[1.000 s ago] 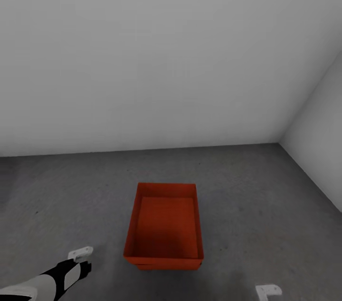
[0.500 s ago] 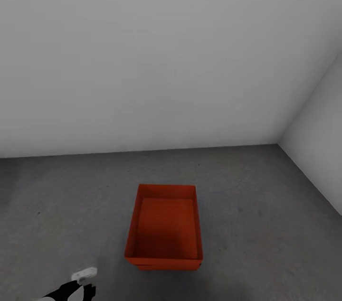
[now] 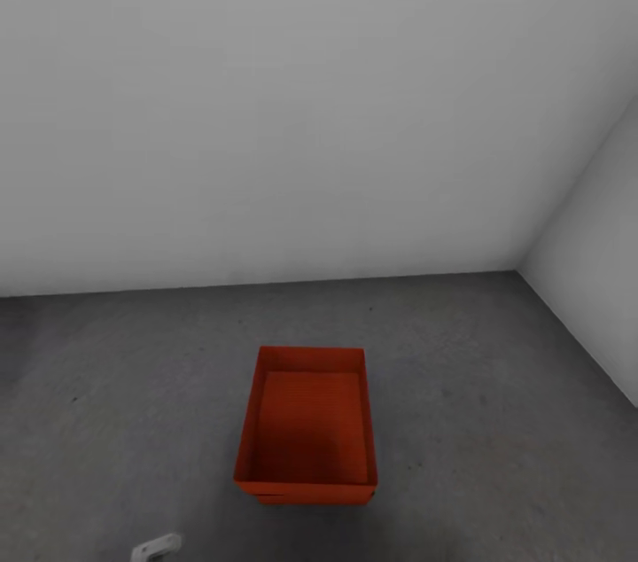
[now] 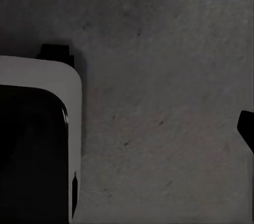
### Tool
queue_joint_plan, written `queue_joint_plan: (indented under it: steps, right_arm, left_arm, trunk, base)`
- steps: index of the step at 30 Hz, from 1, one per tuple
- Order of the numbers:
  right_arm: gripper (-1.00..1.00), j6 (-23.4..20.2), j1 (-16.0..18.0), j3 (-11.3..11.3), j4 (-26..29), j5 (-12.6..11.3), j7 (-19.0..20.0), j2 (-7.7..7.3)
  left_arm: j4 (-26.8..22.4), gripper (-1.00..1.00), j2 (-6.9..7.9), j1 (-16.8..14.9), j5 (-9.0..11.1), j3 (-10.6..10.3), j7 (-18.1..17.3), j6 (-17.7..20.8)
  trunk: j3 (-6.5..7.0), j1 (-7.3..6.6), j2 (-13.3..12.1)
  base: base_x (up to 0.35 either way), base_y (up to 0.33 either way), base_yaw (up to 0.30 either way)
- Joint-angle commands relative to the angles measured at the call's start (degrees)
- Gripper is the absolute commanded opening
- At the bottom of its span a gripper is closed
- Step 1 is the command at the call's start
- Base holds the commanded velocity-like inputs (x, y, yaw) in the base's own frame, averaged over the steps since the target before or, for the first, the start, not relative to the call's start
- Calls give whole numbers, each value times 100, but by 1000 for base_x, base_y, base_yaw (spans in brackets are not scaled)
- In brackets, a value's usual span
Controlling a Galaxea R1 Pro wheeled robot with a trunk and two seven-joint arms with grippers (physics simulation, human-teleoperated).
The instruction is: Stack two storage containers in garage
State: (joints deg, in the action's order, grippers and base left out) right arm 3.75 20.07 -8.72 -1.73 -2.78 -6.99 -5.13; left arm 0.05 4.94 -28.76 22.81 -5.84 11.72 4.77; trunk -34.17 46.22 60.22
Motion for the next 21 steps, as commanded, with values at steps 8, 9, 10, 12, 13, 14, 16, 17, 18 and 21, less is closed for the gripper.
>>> queue_joint_plan:
  steps: [8,9,10,12,13,14,16,17,18,21]
  right_arm:
    - [100,-12,6,-42,-20,-2,-45,-5]
    - [100,-18,6,-42,-20,-3,-59,-5]
    - [100,-19,6,-42,-20,-3,-62,-5]
    - [100,-22,-7,-42,-20,-3,-65,-5]
    - [100,-19,-25,-42,-20,-3,-65,-5]
    - [100,-6,-89,-42,-20,-1,-65,-4]
    - [100,-10,-208,-42,-20,2,-53,3]
    - [100,-11,-272,-42,-20,4,-42,8]
    - [100,-2,-295,-42,-20,4,-38,11]
    - [100,38,-358,-40,-20,3,-25,49]
  left_arm:
    - [-1,100,-58,156,47,-49,14,-14]
    - [1,100,-63,164,47,-49,14,-16]
    - [1,100,-66,166,48,-49,14,-17]
    - [0,100,-70,172,48,-49,14,-21]
    - [1,100,-71,173,48,-49,14,-23]
    - [-1,100,-71,175,47,-49,14,-25]
    - [-3,100,-71,176,42,-49,14,-27]
    - [-4,100,-77,176,38,-49,11,-27]
    - [-4,100,-81,177,36,-51,6,-28]
    - [-4,100,-136,177,33,-50,-59,-28]
  trunk:
    - [140,-176,-319]
    - [158,-198,-359]
    - [176,-220,-400]
    - [212,-264,-480]
    - [230,-286,-520]
    - [248,-308,-560]
    - [284,-352,-640]
    - [302,-374,-680]
    - [320,-396,-720]
    - [373,-462,-841]
  base:
    - [0,0,0]
    - [0,0,0]
    - [0,0,0]
    - [0,0,0]
    - [0,0,0]
    - [0,0,0]
    - [0,0,0]
    - [0,0,0]
    - [0,0,0]
    - [0,0,0]
